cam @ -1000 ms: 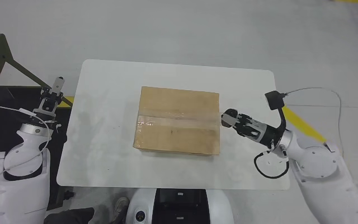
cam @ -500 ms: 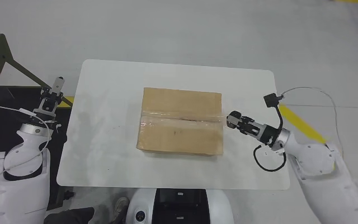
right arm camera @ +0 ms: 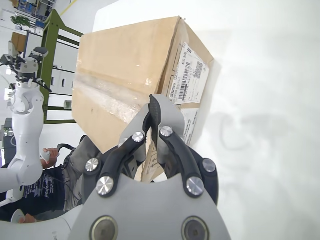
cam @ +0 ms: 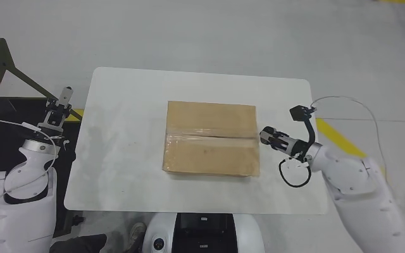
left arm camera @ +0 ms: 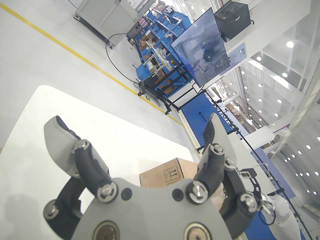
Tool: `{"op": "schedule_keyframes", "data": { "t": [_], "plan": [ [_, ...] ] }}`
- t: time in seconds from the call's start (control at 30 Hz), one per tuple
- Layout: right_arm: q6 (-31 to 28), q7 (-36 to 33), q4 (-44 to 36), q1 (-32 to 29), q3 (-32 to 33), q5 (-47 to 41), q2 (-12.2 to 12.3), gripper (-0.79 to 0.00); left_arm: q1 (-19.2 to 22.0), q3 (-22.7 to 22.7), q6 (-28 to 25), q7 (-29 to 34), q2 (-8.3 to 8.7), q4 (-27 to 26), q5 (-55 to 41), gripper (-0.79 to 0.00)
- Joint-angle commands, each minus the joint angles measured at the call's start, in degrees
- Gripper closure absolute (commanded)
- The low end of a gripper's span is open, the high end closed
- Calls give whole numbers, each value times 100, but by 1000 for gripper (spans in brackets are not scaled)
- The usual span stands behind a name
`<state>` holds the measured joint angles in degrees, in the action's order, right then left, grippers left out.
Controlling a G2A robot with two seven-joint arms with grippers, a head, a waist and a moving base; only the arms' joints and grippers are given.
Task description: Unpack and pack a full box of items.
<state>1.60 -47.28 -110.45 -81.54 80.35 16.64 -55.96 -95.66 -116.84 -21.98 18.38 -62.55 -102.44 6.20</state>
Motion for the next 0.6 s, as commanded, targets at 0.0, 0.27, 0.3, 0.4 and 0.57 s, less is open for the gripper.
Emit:
{"op": "schedule_keyframes", "data": {
  "t": [0.0, 0.27, 0.3, 0.4, 0.57],
  "plan": [
    [87, -40, 38, 60, -57, 95, -2, 0, 0, 0, 0, 0, 0, 0, 0, -785],
    [141, -69, 92, 199, -214, 255, -15, 0, 0, 0, 0, 0, 0, 0, 0, -785],
    [127, -63, 80, 187, -191, 263, -12, 0, 0, 0, 0, 0, 0, 0, 0, -785],
    [91, -46, 2, 111, -108, 278, 0, 0, 0, 0, 0, 0, 0, 0, 0, -785],
    [-17, 29, -173, -91, 112, 224, 23, 0, 0, 0, 0, 0, 0, 0, 0, -785]
  ]
}}
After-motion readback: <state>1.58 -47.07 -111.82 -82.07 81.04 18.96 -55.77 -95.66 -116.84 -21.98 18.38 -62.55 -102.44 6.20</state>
